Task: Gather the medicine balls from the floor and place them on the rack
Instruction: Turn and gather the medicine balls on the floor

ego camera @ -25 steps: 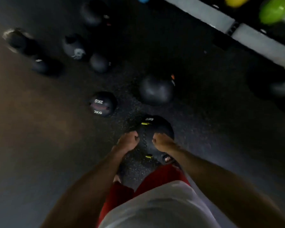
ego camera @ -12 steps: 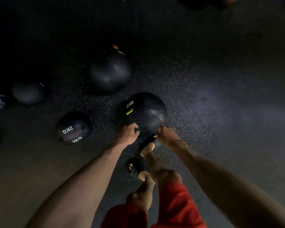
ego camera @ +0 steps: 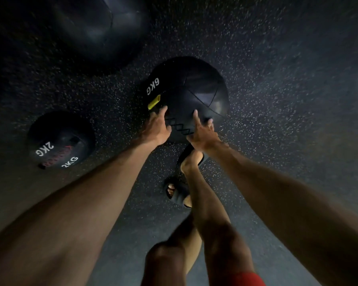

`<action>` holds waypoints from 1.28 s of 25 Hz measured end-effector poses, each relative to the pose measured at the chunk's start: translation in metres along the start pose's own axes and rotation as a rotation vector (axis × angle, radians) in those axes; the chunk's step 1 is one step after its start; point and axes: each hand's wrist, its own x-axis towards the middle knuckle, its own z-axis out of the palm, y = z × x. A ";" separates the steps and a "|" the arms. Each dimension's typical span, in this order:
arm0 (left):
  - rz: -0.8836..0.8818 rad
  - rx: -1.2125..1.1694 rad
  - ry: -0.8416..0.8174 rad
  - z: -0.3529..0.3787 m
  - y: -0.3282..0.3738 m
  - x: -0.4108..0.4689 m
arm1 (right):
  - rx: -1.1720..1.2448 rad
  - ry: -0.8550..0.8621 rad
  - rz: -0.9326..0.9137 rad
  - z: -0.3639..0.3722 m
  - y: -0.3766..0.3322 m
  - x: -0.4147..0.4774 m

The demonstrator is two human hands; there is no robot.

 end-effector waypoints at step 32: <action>0.031 -0.144 0.017 -0.174 0.193 0.302 | 0.263 0.642 0.008 -0.212 -0.027 0.181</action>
